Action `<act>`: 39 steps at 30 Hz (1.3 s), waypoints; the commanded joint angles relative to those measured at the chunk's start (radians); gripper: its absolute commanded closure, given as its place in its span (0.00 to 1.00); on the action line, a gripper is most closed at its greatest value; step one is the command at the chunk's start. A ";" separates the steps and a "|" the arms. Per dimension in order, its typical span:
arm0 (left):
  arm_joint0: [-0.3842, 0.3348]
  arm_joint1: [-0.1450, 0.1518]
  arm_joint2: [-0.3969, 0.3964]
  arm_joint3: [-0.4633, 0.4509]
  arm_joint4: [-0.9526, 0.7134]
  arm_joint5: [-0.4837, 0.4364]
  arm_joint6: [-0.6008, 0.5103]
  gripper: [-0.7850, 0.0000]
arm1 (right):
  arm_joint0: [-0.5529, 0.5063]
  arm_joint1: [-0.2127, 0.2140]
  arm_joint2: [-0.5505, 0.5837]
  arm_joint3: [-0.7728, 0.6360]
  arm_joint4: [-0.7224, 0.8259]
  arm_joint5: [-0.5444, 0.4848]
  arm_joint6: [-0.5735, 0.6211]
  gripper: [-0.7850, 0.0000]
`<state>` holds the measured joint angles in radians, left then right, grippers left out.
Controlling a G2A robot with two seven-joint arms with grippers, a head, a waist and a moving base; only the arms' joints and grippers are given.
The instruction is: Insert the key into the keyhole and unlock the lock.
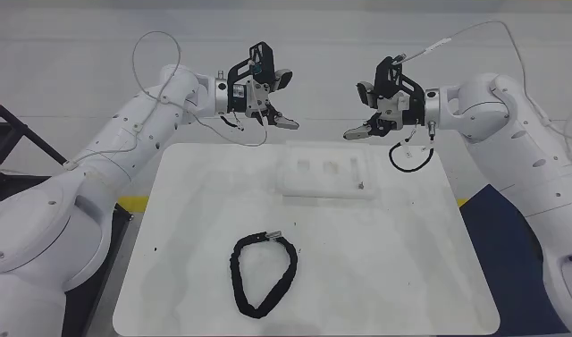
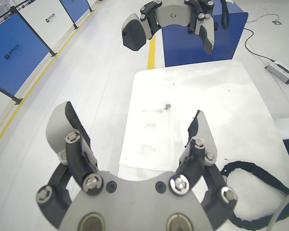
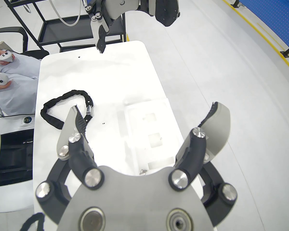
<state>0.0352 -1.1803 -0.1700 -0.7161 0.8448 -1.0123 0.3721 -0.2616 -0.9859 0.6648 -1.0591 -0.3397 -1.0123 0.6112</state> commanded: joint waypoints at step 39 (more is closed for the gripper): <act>0.000 0.000 0.000 0.000 0.000 0.000 0.000 0.00 | -0.042 -0.012 -0.049 0.137 0.098 0.089 0.166 0.00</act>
<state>0.0352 -1.1803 -0.1700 -0.7161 0.8448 -1.0123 0.3721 -0.3027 -0.9958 0.6223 -0.9337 -0.2562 -0.9349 0.7538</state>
